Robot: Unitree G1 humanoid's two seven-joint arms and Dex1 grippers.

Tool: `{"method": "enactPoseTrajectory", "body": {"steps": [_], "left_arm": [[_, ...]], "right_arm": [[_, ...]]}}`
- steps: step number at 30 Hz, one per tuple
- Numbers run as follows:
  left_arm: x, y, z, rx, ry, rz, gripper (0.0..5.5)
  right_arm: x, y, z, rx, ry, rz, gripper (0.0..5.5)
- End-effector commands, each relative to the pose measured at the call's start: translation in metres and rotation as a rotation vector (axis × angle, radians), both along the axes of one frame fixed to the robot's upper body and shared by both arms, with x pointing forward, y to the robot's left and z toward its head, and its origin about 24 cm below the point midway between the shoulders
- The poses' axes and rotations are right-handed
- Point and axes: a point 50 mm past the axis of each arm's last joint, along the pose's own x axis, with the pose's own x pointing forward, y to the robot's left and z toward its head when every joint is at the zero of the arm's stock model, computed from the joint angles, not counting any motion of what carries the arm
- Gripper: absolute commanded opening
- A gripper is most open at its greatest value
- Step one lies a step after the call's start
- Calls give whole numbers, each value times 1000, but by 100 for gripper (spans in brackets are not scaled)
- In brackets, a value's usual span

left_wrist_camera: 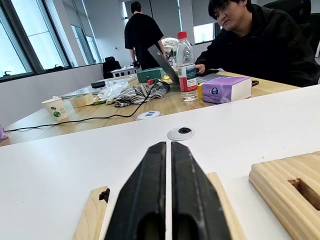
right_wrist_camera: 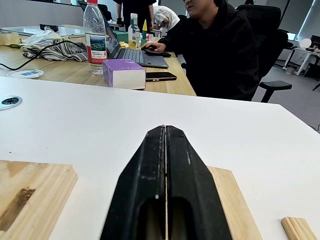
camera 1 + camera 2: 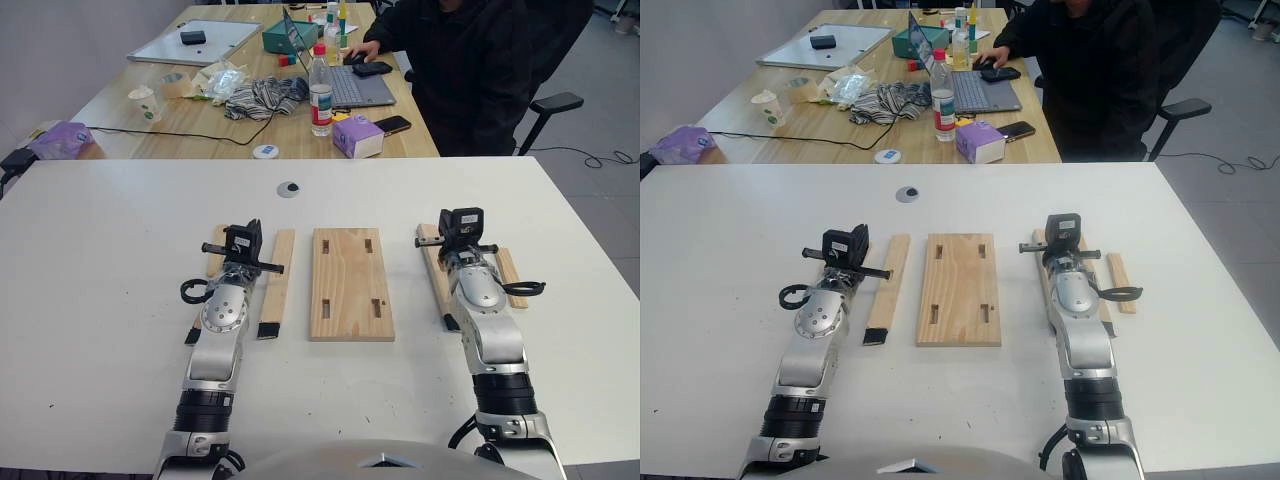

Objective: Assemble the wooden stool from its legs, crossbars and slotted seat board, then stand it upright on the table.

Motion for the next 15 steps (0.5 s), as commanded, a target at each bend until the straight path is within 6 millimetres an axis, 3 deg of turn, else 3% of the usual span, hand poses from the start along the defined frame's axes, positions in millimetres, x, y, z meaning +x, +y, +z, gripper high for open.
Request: {"method": "enactPoseTrajectory", "body": {"steps": [1, 14, 15], "left_arm": [[4, 4, -3, 1, 36, 17, 2], [9, 9, -8, 40, 77, 29, 2], [10, 11, -7, 26, 91, 33, 20]], "right_arm": [[2, 3, 2, -14, -11, 2, 0], [3, 6, 0, -26, -6, -5, 0], [3, 6, 0, -26, -6, -6, 0]]}}
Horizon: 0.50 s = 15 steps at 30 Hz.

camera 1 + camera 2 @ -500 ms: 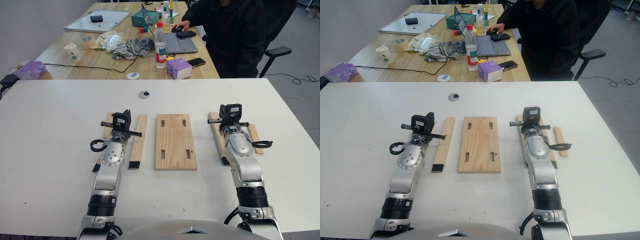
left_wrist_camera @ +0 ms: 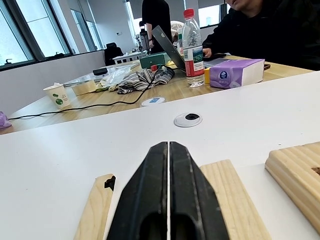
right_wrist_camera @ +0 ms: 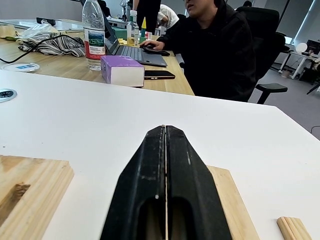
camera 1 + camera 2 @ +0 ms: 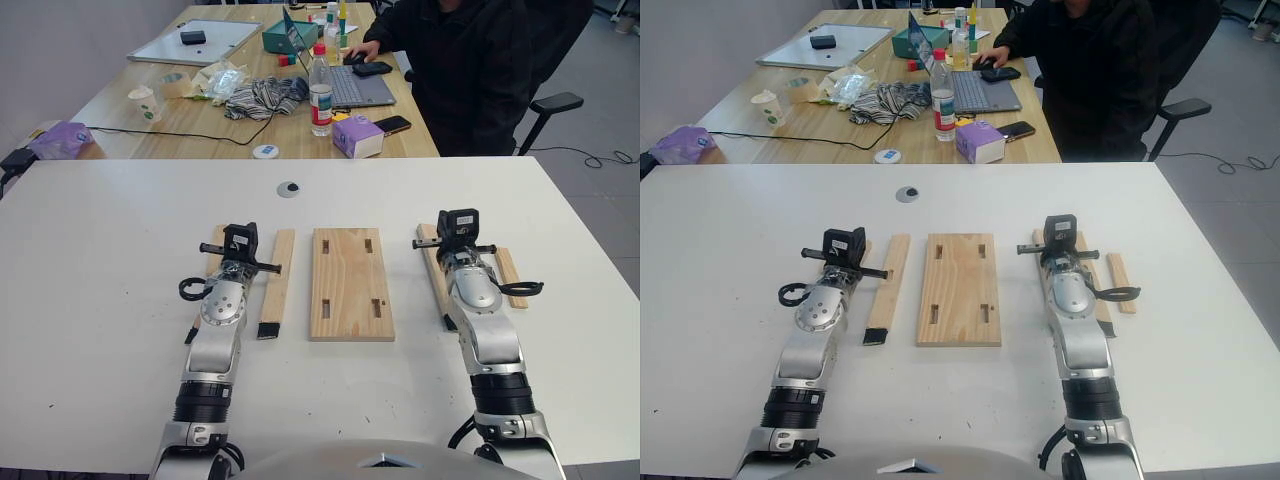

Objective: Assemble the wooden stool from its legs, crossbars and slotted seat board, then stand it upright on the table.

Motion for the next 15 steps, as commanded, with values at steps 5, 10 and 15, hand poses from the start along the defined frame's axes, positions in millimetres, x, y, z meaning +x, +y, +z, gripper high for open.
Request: {"method": "enactPoseTrajectory", "body": {"steps": [5, 10, 15], "left_arm": [[23, 68, 4, 90, 236, 119, 110], [23, 106, -12, 34, 497, 104, 188], [28, 107, -8, 24, 486, 52, 216]], "right_arm": [[2, 5, 1, 15, -11, -5, 0], [1, 6, 0, 22, -8, -13, 0], [3, 5, -1, 22, -4, -16, 0]]}}
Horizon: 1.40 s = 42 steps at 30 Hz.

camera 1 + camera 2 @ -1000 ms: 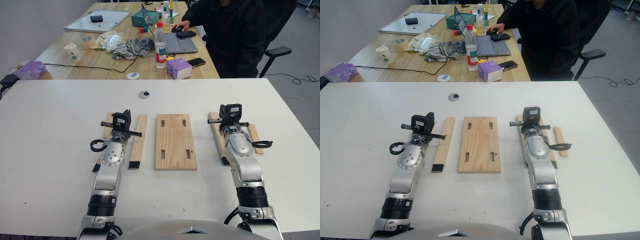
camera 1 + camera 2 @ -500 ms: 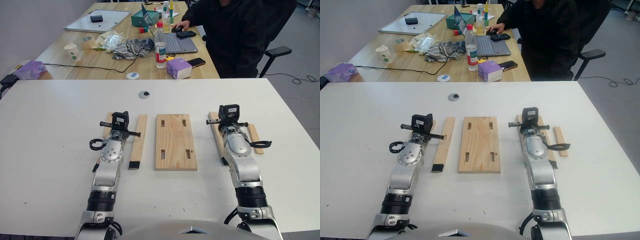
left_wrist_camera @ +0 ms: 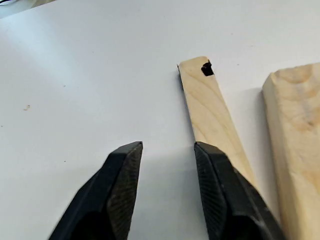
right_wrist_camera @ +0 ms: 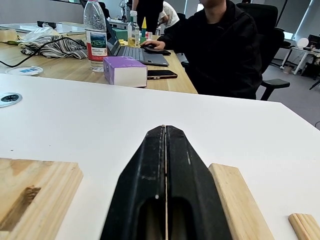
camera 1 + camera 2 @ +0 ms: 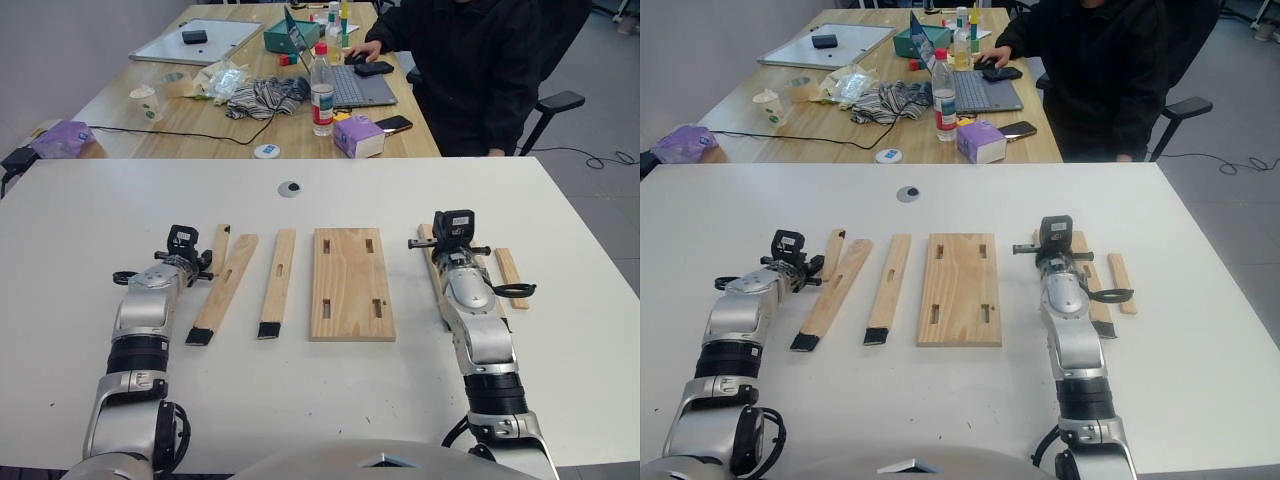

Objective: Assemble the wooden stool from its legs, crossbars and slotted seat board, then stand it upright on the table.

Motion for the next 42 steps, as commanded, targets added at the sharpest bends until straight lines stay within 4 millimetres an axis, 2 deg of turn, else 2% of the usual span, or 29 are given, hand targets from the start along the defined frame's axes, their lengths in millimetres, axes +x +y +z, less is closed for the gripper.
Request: {"method": "enactPoseTrajectory", "body": {"steps": [1, 5, 10, 13, 16, 21, 25, 26, 27, 28, 29, 30, 31, 33, 35, 37, 39, 42], "left_arm": [[6, 2, 12, 16, -45, -28, 216], [13, -10, 22, -6, -81, -75, 216], [12, -19, 3, -72, -9, -81, 216], [4, -7, -16, -60, 87, -44, 216], [-9, 3, -25, -96, 189, -45, 216], [-35, 20, -26, -87, 296, -72, 133], [-29, 16, -33, -56, 253, -99, 129], [-25, 15, -29, -32, 213, -120, 129], [-14, 10, -12, -29, 127, -151, 129], [-3, 5, 8, -37, 43, -181, 129], [11, -7, 38, -83, -55, -215, 129], [19, -16, 60, -120, -115, -244, 129], [26, -33, 84, -176, -159, -297, 129], [28, -72, 116, -297, -169, -412, 129], [25, -107, 134, -411, -120, -515, 129], [25, -131, 145, -502, -77, -562, 129], [27, -143, 151, -534, -51, -567, 129], [27, -156, 153, -535, -30, -588, 129]], "right_arm": [[3, -1, 1, -8, -4, -2, 0], [2, 0, 1, -10, 0, 1, 0], [2, -1, 0, -14, 4, 5, 0], [2, -1, 0, -15, 5, 3, 0], [2, -1, -1, -13, 8, -1, 0], [-1, -3, -2, -11, 8, -18, 0], [3, -2, 1, -13, 0, -9, 0], [5, -3, 3, -24, -9, -3, 0], [8, -7, 9, -46, -26, 14, 0], [13, -10, 18, -83, -54, 40, 0], [21, -12, 35, -185, -121, 90, 0], [26, -12, 48, -271, -172, 130, 0], [31, -6, 65, -447, -256, 202, 0], [35, 13, 82, -818, -390, 353, 46], [37, 29, 88, -1051, -469, 461, 93], [37, 45, 94, -1240, -552, 537, 126], [35, 60, 94, -1394, -617, 623, 158], [31, 69, 81, -1501, -636, 723, 225]]}}
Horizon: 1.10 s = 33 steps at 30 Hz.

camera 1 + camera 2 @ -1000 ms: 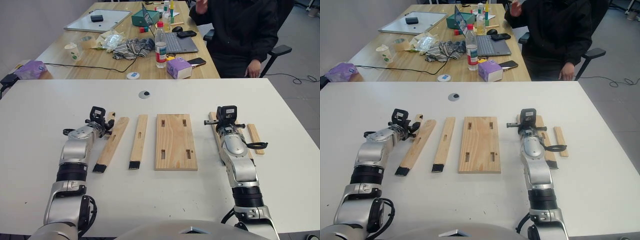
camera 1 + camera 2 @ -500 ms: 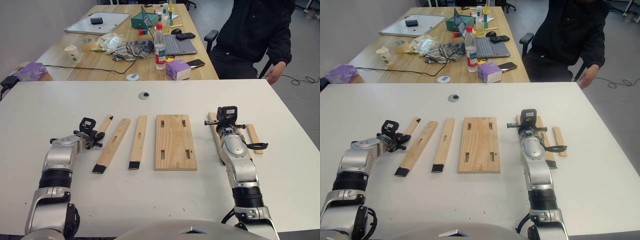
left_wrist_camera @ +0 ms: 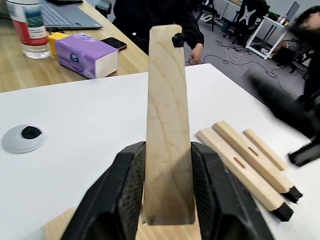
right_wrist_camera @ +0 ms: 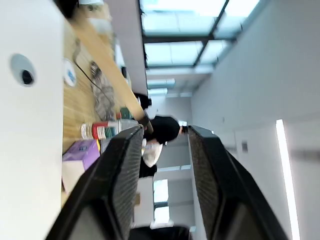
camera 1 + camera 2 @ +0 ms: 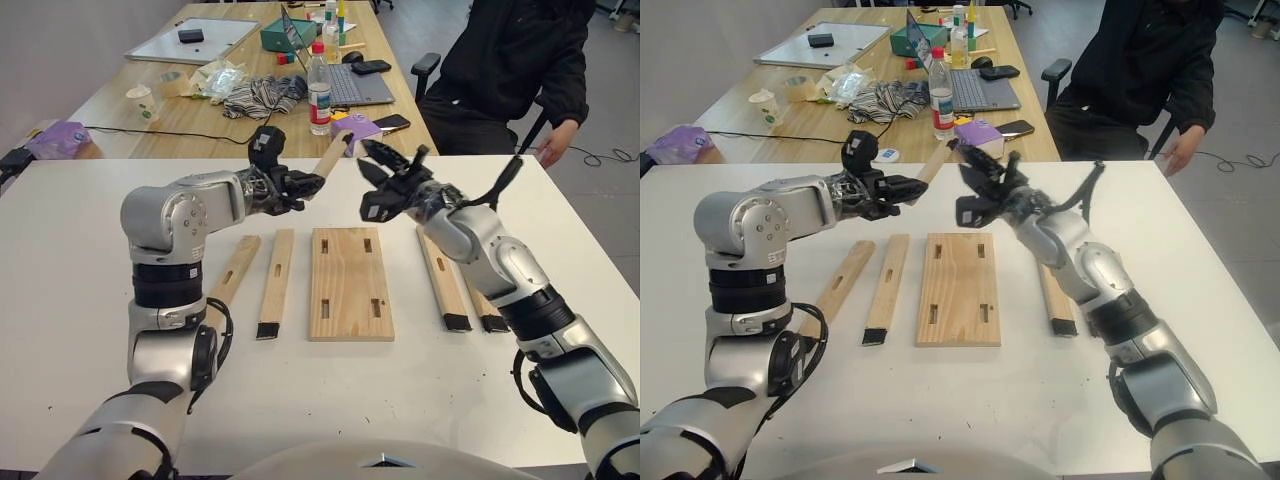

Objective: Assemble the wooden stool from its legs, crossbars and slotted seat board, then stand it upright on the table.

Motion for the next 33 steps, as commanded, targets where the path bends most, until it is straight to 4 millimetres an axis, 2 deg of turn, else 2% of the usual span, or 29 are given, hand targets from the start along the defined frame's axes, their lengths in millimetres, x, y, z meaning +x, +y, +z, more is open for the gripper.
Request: {"method": "enactPoseTrajectory", "body": {"steps": [1, 8, 11, 15, 16, 19, 22, 25, 28, 31, 33], "left_arm": [[0, -10, 4, 9, 17, -13, 129], [-5, -5, 0, 41, 15, -16, 129], [-7, -6, -1, 61, -9, -30, 129], [-7, -9, 1, 121, -155, -32, 129], [-7, -8, 1, 138, -184, -31, 129], [-8, -6, 2, 167, -251, -33, 129], [-9, -5, 4, 187, -305, -45, 129], [-11, -4, 2, 200, -330, -58, 129], [-12, -5, -1, 209, -343, -71, 129], [-14, -9, -5, 217, -355, -97, 129], [-16, -12, -6, 222, -366, -116, 129]], "right_arm": [[-1, 1, -13, -153, -4, 37, 246], [12, -28, -17, -173, -9, -88, 255], [15, -32, -15, -9, 93, -120, 255], [27, -42, -15, 895, 777, -227, 255], [29, -46, -15, 1058, 890, -229, 255], [32, -57, -11, 1463, 1173, -170, 282], [30, -58, -7, 1752, 1444, -29, 330], [25, -54, 1, 1862, 1640, 130, 374], [18, -48, 14, 1901, 1773, 267, 381], [14, -44, 23, 1912, 1845, 348, 381], [13, -43, 23, 1917, 1856, 333, 381]]}}
